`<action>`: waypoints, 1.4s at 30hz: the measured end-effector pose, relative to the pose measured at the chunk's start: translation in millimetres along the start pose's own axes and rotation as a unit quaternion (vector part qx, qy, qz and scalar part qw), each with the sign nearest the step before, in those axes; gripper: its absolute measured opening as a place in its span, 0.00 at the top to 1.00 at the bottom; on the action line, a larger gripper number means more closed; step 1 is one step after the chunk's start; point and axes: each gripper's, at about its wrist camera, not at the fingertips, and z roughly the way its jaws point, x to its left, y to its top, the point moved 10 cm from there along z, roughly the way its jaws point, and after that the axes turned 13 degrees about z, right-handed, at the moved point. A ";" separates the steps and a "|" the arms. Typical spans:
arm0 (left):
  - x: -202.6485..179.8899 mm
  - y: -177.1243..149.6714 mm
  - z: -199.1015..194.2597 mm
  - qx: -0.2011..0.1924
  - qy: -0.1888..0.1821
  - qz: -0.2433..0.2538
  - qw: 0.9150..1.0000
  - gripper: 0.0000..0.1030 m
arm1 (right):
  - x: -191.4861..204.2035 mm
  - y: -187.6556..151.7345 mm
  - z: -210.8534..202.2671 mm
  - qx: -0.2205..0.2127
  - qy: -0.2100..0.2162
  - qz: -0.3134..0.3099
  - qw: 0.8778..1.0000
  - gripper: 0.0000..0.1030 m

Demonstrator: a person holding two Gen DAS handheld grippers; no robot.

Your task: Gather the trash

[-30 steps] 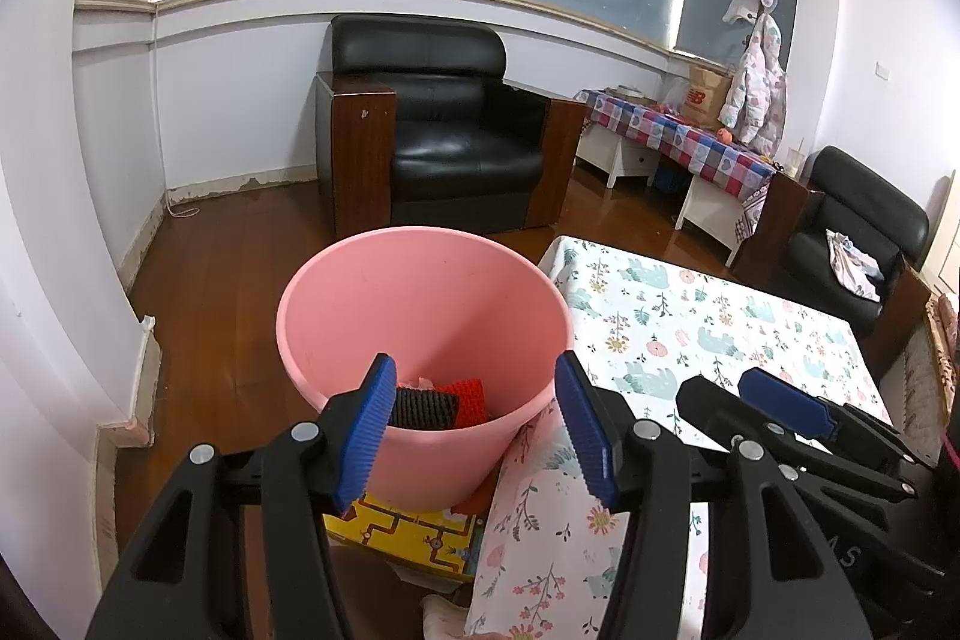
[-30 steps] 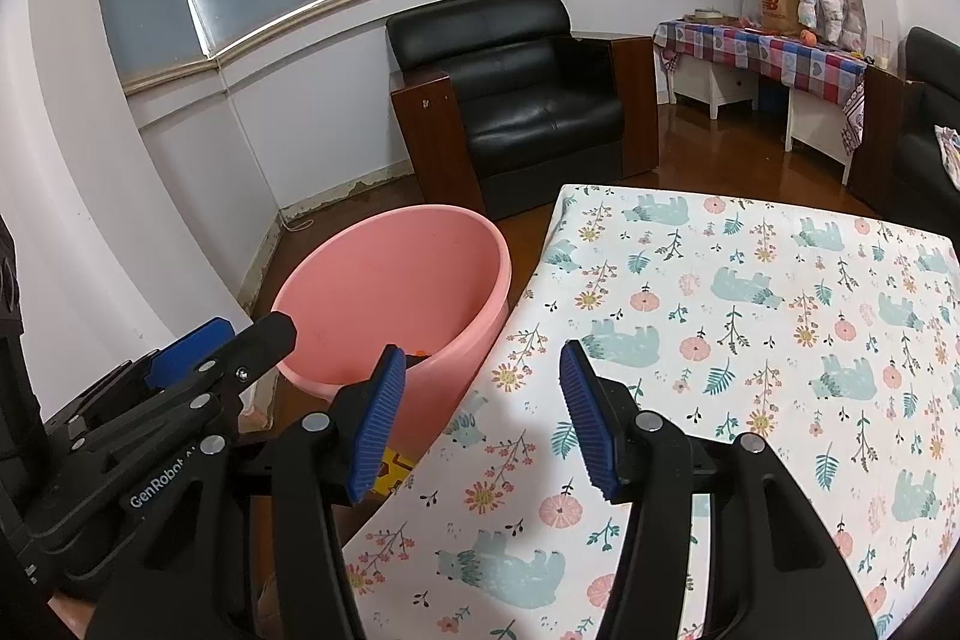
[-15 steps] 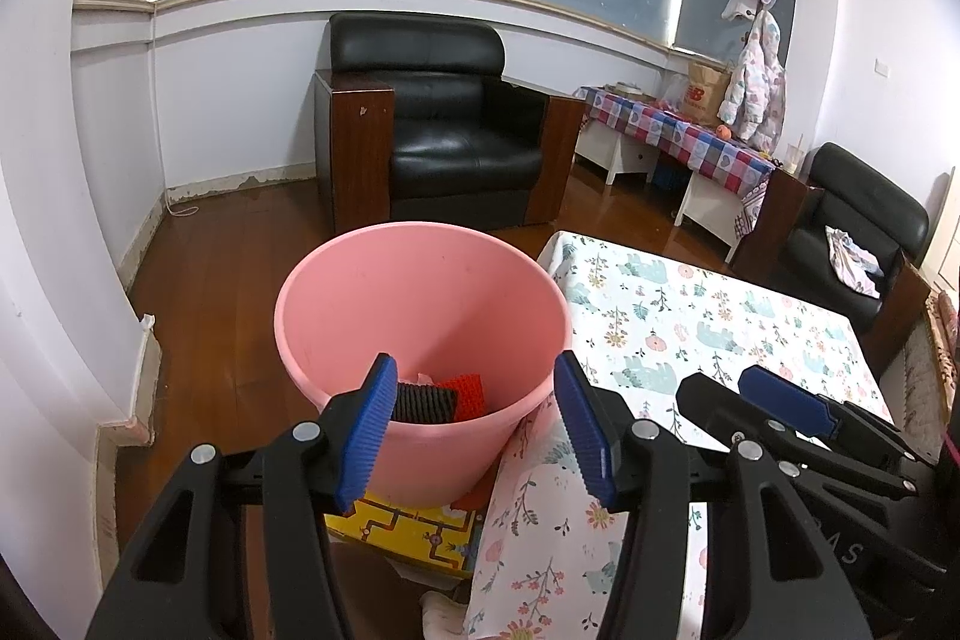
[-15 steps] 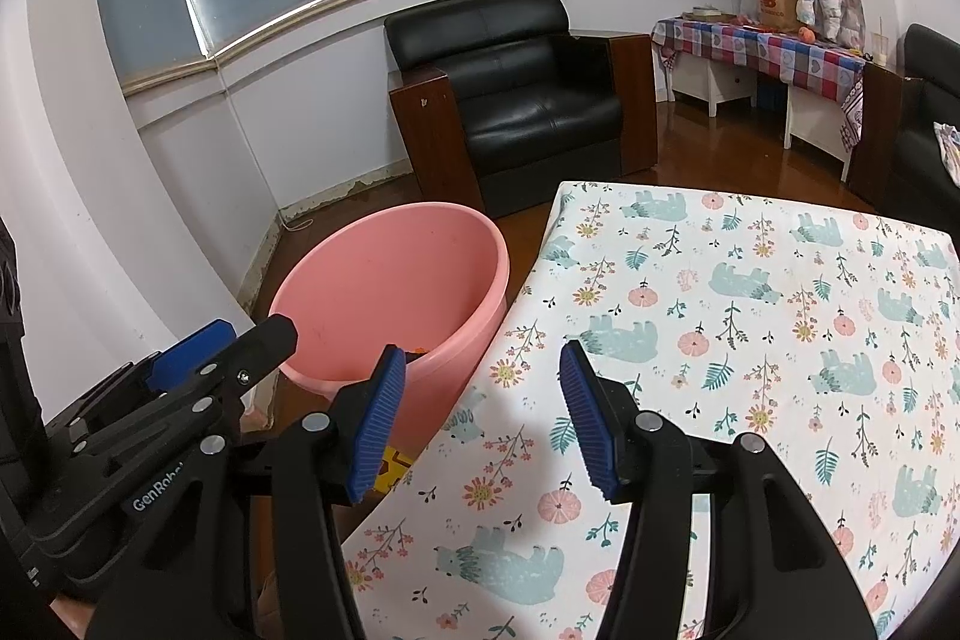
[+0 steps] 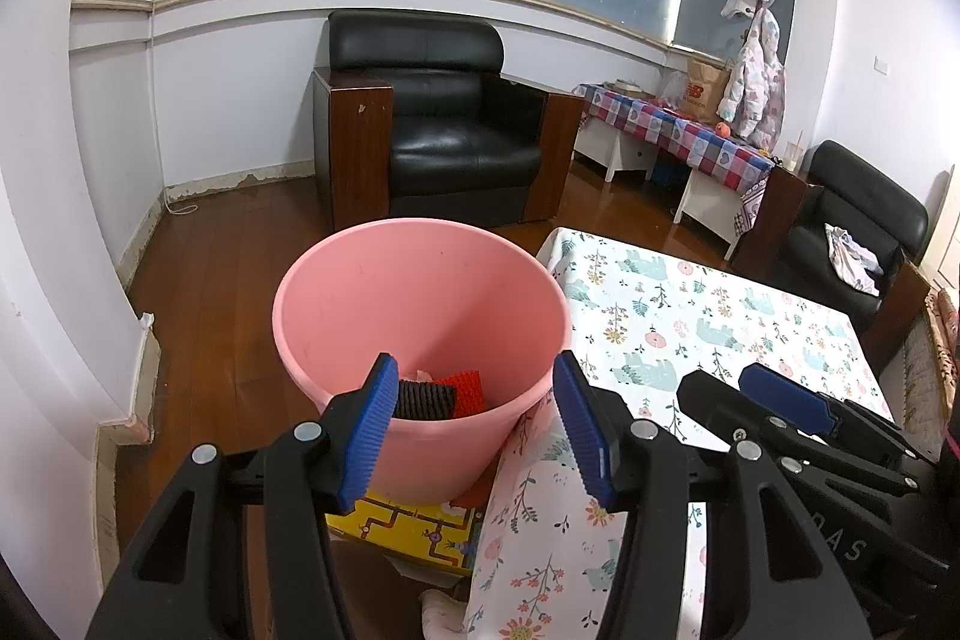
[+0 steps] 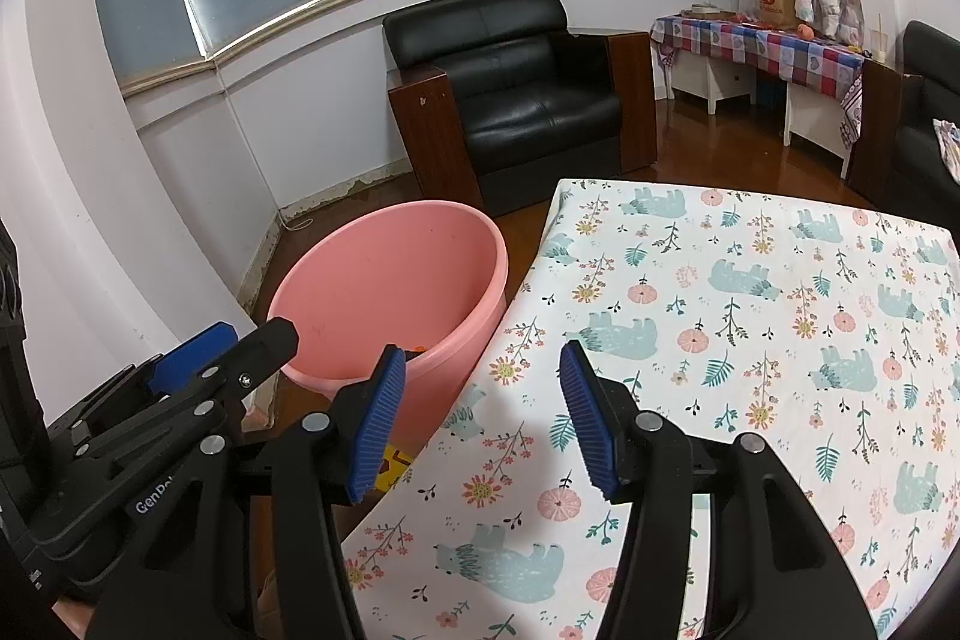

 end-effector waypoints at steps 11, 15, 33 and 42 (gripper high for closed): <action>0.2 0.0 0.0 0.001 0.000 0.001 1.000 0.48 | -1.2 5.6 -9.5 -0.022 -0.004 0.006 1.000 0.47; 0.4 0.4 -0.4 0.001 0.000 0.000 1.000 0.48 | 0.4 8.1 -12.1 -0.027 -0.005 0.005 1.000 0.47; 0.1 1.7 -0.7 0.003 0.000 0.000 1.000 0.48 | -4.4 9.7 -11.8 -0.023 -0.009 0.012 1.000 0.47; -0.3 -4.9 -3.1 0.003 0.003 -0.001 1.000 0.48 | -7.1 9.3 -9.5 -0.020 -0.011 0.017 1.000 0.47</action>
